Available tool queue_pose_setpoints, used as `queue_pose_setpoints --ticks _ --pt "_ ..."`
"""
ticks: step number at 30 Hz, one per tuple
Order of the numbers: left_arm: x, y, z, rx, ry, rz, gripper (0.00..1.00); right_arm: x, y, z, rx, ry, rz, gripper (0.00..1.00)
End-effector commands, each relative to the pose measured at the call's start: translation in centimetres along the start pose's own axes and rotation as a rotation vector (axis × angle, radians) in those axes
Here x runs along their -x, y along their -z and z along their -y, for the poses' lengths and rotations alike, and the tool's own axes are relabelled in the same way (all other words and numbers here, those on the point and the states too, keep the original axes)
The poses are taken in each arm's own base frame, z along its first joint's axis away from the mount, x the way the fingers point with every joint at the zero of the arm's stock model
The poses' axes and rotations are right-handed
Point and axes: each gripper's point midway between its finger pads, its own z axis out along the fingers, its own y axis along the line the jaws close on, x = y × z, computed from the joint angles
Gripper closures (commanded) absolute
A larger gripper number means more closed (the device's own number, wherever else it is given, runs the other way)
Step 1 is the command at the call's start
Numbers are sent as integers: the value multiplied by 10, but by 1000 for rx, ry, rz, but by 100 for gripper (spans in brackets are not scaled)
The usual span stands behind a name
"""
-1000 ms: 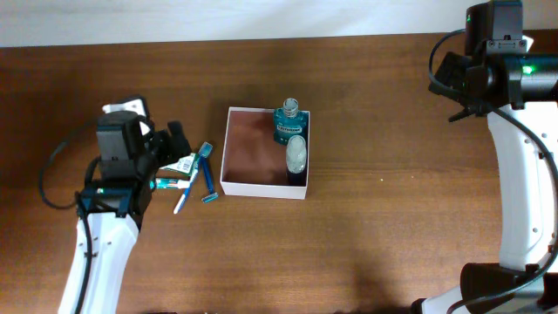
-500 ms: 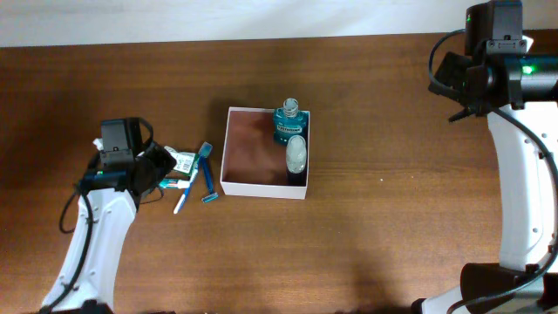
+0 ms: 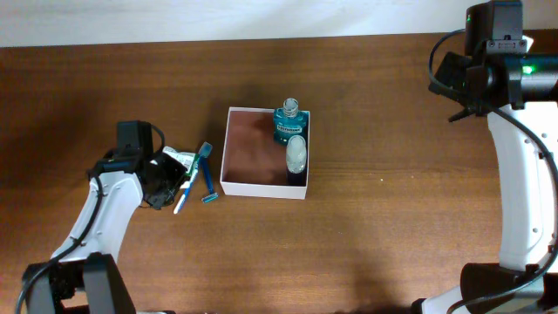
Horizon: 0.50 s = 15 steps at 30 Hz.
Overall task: Pack container
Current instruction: 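Move the left gripper to the green toothpaste tube and grasp it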
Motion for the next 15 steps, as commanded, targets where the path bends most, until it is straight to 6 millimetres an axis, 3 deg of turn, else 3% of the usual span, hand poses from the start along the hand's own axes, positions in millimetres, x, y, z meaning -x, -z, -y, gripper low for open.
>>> queue_pose_setpoints --ticks 1,9,15 --pt "1 -5 2 0 40 -19 70 2 -2 1 -5 -5 0 1" --pt "5 -25 -6 49 85 -23 65 2 -2 1 -5 -5 0 1" --pt "23 -37 -13 59 133 15 63 2 -2 1 -6 -4 0 1"
